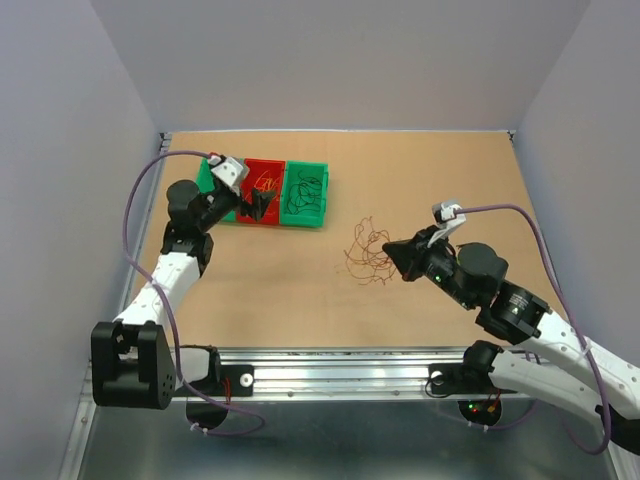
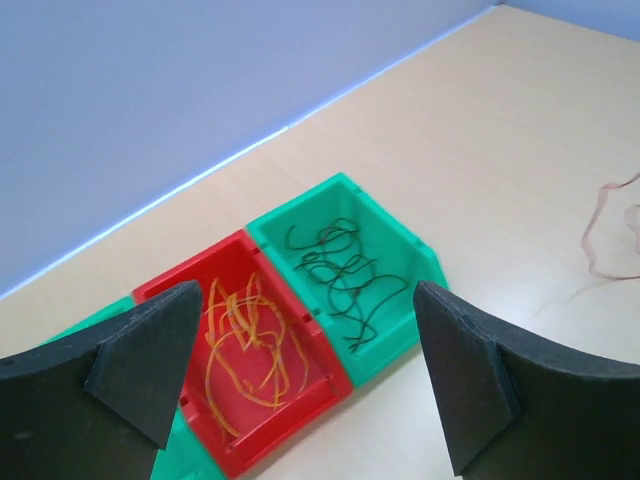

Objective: Untangle the cables

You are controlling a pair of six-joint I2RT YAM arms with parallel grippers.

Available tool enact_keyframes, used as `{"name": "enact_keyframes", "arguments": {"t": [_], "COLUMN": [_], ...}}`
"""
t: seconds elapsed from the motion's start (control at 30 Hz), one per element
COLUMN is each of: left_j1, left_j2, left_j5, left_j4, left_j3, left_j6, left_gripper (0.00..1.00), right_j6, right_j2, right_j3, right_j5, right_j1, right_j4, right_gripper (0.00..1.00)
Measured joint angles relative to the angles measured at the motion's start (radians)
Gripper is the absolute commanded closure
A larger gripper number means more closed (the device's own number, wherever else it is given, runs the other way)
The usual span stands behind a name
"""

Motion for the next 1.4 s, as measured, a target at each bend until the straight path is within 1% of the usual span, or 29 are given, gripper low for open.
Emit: {"name": "enact_keyframes", "arguments": {"t": [0.1, 0.13, 0.17, 0.3, 0.5, 0.67, 0.7, 0.73, 0.83, 0.9, 1.0, 1.13, 1.23, 1.3, 1.4], "left_j1": [-0.082, -0.139, -0.173, -0.319, -0.504, -0.557, -0.565, -0.573, -0.589, -0.600, -0.622, -0.638, -0.639, -0.639, -0.640], "left_j2": [-0.045, -0.076, -0.096, -0.169, -0.221, -0.211, -0.198, -0.177, -0.109, -0.077, -0.052, -0.020, 0.010, 0.013, 0.018], "left_j5": [0.030, 0.044, 0.053, 0.074, 0.069, 0.069, 0.068, 0.067, 0.063, 0.059, 0.048, 0.043, 0.042, 0.042, 0.042], "left_j4": [0.002, 0.000, -0.001, -0.002, -0.017, -0.025, -0.027, -0.034, -0.059, -0.078, -0.103, -0.142, -0.167, -0.172, -0.172], "left_j3": [-0.048, -0.078, -0.100, -0.164, -0.216, -0.214, -0.209, -0.200, -0.167, -0.152, -0.145, -0.113, -0.071, -0.063, -0.056], "left_j6": [0.071, 0.102, 0.126, 0.219, 0.294, 0.294, 0.293, 0.291, 0.290, 0.292, 0.298, 0.301, 0.300, 0.300, 0.298], "left_gripper": [0.01, 0.01, 0.01, 0.01, 0.01, 0.02, 0.04, 0.09, 0.16, 0.18, 0.27, 0.34, 0.34, 0.37, 0.57], "right_j6": [-0.025, -0.028, -0.033, -0.042, -0.042, -0.042, -0.042, -0.042, -0.042, -0.042, -0.041, -0.039, -0.039, -0.039, -0.038], "right_j2": [0.016, 0.017, 0.017, 0.020, 0.039, 0.066, 0.070, 0.074, 0.080, 0.080, 0.080, 0.080, 0.079, 0.078, 0.077], "right_j3": [0.000, 0.000, 0.000, 0.000, -0.012, -0.012, -0.012, -0.012, -0.013, -0.013, -0.013, -0.013, -0.014, -0.019, -0.026], "right_j5": [-0.097, -0.114, -0.129, -0.153, -0.152, -0.152, -0.152, -0.153, -0.152, -0.152, -0.149, -0.145, -0.143, -0.143, -0.143], "right_j1": [0.000, 0.000, 0.000, 0.000, 0.000, 0.000, 0.000, 0.000, 0.000, 0.000, 0.000, 0.000, 0.000, 0.000, 0.000], "right_j4": [0.031, 0.038, 0.045, 0.069, 0.100, 0.105, 0.107, 0.109, 0.113, 0.115, 0.131, 0.150, 0.158, 0.164, 0.162], "right_gripper": [0.99, 1.00, 0.99, 0.99, 0.99, 0.99, 0.99, 1.00, 0.99, 1.00, 0.99, 0.99, 0.99, 0.99, 1.00]}}
